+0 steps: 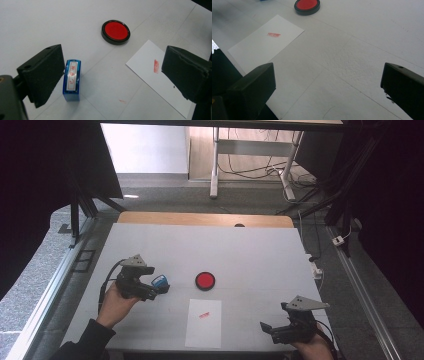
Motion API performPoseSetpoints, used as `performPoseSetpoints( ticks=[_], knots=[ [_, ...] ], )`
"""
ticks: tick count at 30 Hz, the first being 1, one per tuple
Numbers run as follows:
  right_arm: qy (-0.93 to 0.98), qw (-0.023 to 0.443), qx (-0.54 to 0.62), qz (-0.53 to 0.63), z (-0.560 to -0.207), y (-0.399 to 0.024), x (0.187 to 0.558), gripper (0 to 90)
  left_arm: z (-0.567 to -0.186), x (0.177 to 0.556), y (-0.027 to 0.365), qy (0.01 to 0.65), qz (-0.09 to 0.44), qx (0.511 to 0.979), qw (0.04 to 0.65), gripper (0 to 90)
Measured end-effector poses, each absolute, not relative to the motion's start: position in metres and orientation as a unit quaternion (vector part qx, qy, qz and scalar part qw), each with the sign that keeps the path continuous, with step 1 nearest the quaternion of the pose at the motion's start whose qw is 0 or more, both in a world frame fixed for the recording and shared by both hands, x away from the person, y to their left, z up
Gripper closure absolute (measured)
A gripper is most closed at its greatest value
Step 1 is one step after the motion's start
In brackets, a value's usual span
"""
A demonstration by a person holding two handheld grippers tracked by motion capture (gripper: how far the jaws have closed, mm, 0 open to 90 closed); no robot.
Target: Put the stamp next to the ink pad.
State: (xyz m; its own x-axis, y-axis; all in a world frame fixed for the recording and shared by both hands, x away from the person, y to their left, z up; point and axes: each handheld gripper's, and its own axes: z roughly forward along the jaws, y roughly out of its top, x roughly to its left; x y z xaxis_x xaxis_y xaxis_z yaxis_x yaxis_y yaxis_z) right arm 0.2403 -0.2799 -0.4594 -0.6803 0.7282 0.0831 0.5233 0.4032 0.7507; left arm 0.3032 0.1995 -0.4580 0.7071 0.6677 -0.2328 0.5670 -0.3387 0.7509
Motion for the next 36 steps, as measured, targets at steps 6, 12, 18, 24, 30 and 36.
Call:
performPoseSetpoints(
  ticks=[6, 12, 18, 24, 30, 36],
  knots=[
    [0.83, 0.126, 0.376, 0.393, -0.459, -0.279, 0.24, 0.0, -0.455, 0.291, 0.205, 0.384, 0.054, 0.808, 0.443, 1.2],
    [0.83, 0.126, 0.376, 0.393, -0.459, -0.279, 0.24, 0.0, -0.453, 0.277, 0.213, 0.385, 0.059, 0.801, 0.455, 0.0],
    [0.831, 0.124, 0.371, 0.395, -0.459, -0.279, 0.24, 0.0, -0.451, 0.264, 0.217, 0.384, 0.066, 0.8, 0.456, 0.0],
    [0.83, 0.123, 0.372, 0.397, -0.459, -0.28, 0.24, 0.0, -0.452, 0.249, 0.221, 0.38, 0.07, 0.805, 0.449, 0.0],
    [0.83, 0.122, 0.372, 0.398, -0.459, -0.28, 0.24, 0.0, -0.453, 0.236, 0.228, 0.385, 0.066, 0.801, 0.453, 0.0],
    [0.83, 0.123, 0.374, 0.396, -0.459, -0.281, 0.241, 0.0, -0.456, 0.221, 0.24, 0.394, 0.07, 0.8, 0.447, 0.0]
  ],
)
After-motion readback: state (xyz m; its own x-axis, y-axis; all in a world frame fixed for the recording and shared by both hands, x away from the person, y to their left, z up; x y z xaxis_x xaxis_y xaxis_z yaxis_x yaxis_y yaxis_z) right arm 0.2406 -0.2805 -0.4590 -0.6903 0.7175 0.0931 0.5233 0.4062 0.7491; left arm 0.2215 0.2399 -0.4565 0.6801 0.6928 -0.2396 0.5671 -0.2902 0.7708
